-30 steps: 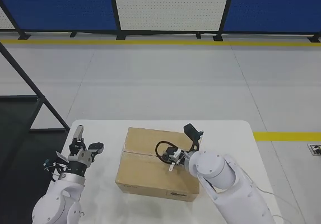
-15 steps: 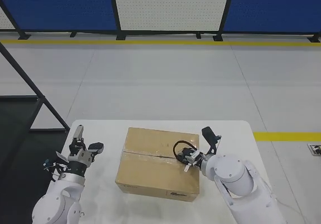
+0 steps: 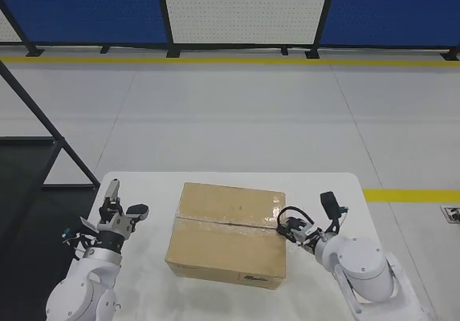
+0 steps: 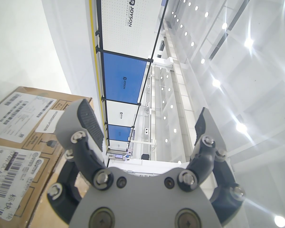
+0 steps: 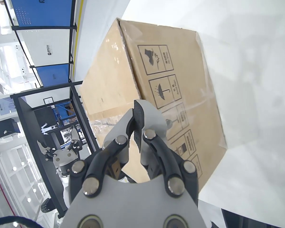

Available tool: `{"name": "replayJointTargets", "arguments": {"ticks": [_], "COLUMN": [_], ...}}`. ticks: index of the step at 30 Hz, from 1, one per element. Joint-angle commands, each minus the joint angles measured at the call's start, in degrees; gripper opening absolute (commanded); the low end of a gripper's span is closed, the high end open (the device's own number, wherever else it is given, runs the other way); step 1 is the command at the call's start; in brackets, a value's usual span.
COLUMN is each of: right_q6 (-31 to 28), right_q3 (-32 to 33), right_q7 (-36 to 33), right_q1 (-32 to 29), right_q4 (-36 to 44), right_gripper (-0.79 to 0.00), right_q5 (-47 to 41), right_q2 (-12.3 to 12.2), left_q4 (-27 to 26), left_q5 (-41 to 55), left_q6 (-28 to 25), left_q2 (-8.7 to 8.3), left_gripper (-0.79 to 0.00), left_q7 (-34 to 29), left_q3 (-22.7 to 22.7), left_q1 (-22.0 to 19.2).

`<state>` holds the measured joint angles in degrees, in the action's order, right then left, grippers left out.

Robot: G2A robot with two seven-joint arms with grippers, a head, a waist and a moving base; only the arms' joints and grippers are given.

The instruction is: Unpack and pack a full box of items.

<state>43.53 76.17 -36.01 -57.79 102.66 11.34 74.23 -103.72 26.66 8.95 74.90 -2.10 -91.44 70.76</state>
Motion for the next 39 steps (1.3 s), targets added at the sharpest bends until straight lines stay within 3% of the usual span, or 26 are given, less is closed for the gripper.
{"name": "replayJointTargets", "arguments": {"ticks": [1, 16, 27, 28, 29, 30, 31, 32, 39], "right_q6": [-0.85, -7.1, -19.8, -21.35, -22.86, -24.27, -24.73, -23.87, -24.72], "right_q3": [1.77, 8.57, 17.92, 18.72, 19.56, 19.91, 19.99, 19.83, 19.99], "right_q7": [-0.27, -0.79, 14.78, 15.99, 17.92, 19.3, 19.75, 18.85, 19.74], "right_q1": [-1.19, -6.57, -15.02, -15.79, -16.6, -17.46, -17.74, -17.28, -17.74], "right_q4": [0.55, 0.57, 8.55, 9.03, 9.35, 9.89, 10.07, 9.81, 10.07], "right_gripper": [-0.785, -0.785, -0.785, -0.591, -0.123, 0.0, 0.0, -0.75, -0.294], "right_q5": [-1.25, -7.64, -18.01, -19.19, -20.59, -20.77, -20.76, -20.73, -20.76], "right_q2": [-0.22, -1.39, -0.91, -0.83, -0.7, -0.63, -0.62, -0.65, -0.62], "left_q4": [0.0, 0.0, 0.0, 0.0, 0.0, 0.0, 0.0, 0.0, 0.0], "left_q5": [0.0, 0.0, 0.0, 0.0, 0.0, 0.0, 0.0, 0.0, 0.0], "left_q6": [0.0, 0.0, 0.0, 0.0, 0.0, 0.0, 0.0, 0.0, 0.0], "left_q2": [0.0, 0.0, 0.0, 0.0, 0.0, 0.0, 0.0, 0.0, 0.0], "left_gripper": [0.0, 0.0, 0.0, 0.0, 0.0, 0.0, 0.0, 0.0, -0.001], "left_q7": [0.0, 0.0, 0.0, 0.0, 0.0, 0.0, 0.0, 0.0, 0.0], "left_q3": [0.0, 0.0, 0.0, 0.0, 0.0, 0.0, 0.0, 0.0, 0.0], "left_q1": [0.0, 0.0, 0.0, 0.0, 0.0, 0.0, 0.0, 0.0, 0.0]}}
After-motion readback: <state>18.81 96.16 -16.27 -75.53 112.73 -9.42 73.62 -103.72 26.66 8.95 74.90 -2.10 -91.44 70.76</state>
